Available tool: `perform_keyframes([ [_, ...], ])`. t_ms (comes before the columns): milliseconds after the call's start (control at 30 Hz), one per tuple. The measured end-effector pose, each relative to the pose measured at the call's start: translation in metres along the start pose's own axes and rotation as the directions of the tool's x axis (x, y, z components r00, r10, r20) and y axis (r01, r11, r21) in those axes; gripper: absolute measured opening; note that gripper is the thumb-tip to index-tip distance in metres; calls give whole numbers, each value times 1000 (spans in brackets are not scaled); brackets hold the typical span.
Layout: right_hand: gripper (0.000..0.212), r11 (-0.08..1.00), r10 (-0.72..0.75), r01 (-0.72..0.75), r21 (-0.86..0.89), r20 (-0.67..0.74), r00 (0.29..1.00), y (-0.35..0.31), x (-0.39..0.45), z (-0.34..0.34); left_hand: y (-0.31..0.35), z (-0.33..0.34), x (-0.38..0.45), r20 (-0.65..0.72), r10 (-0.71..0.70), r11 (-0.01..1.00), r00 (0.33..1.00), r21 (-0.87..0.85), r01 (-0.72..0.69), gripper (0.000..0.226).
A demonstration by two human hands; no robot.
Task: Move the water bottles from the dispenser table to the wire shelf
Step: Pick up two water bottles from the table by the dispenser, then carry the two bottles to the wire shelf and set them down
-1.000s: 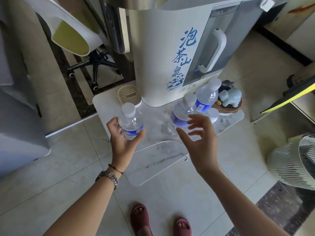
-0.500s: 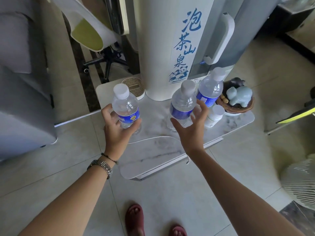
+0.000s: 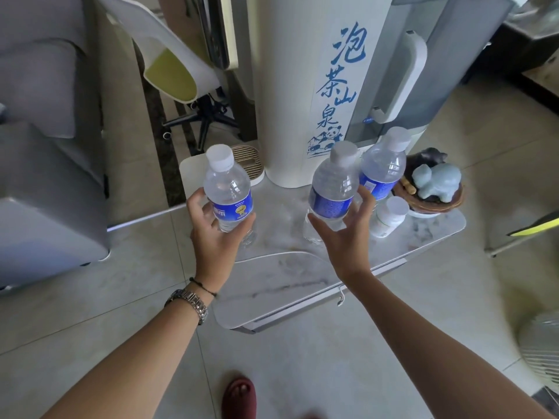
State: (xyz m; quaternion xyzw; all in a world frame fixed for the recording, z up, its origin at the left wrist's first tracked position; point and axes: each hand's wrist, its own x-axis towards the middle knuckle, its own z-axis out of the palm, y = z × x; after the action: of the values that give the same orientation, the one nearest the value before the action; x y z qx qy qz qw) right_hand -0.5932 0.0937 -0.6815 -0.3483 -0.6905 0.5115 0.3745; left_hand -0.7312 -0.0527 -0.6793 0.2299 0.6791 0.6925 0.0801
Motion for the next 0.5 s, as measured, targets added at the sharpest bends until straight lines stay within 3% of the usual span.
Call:
perform_keyframes([
  [167, 77, 996, -85, 85, -20, 37, 996, -42, 2, -13, 48, -1, 5, -5, 49, 999, 999, 20, -49, 71],
  [500, 71, 977, -195, 187, 99, 73, 978, -207, -11, -52, 216, -19, -15, -35, 104, 995, 994, 3, -104, 70],
])
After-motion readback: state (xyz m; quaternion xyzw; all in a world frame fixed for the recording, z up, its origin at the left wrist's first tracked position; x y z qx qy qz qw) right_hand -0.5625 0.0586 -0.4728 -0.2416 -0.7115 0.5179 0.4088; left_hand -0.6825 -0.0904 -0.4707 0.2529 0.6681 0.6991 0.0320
